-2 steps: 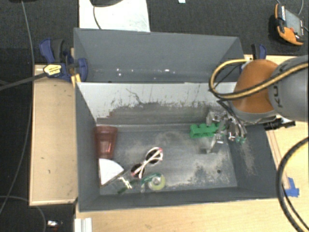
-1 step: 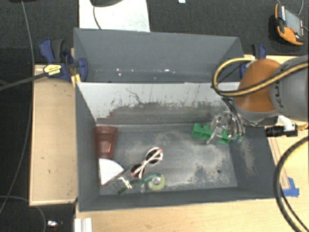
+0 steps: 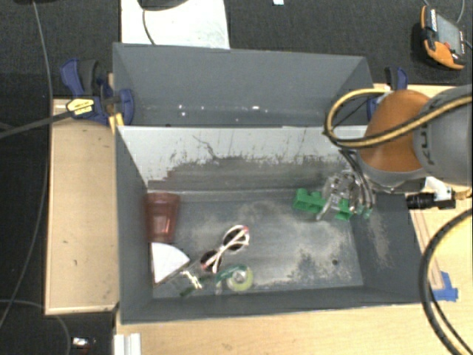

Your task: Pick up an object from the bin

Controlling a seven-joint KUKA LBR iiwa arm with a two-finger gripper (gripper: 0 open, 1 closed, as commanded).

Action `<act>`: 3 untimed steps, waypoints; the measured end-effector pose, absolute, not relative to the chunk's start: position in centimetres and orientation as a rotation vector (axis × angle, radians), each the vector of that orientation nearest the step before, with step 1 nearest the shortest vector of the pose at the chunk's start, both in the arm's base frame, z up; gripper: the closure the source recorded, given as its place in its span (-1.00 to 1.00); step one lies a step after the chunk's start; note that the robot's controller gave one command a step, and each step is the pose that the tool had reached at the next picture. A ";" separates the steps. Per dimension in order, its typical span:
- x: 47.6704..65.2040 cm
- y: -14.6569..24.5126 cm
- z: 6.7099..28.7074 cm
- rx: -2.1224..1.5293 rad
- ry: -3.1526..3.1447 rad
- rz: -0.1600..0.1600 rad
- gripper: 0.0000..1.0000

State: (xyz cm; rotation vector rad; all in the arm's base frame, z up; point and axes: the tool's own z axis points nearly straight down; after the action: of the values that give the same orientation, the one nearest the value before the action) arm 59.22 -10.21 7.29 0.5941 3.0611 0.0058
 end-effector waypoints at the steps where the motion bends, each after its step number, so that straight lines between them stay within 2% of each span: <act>1: 59.2 -10.2 7.3 0.592 3.061 0.005 1.00; 3: 59.3 -10.2 8.6 0.586 3.055 0.004 1.00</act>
Offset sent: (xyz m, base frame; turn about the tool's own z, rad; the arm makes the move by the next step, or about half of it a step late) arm 0.0002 0.0001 0.0152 -0.0010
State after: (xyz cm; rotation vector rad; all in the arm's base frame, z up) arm 59.30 -10.25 8.65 0.5863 3.0552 0.0042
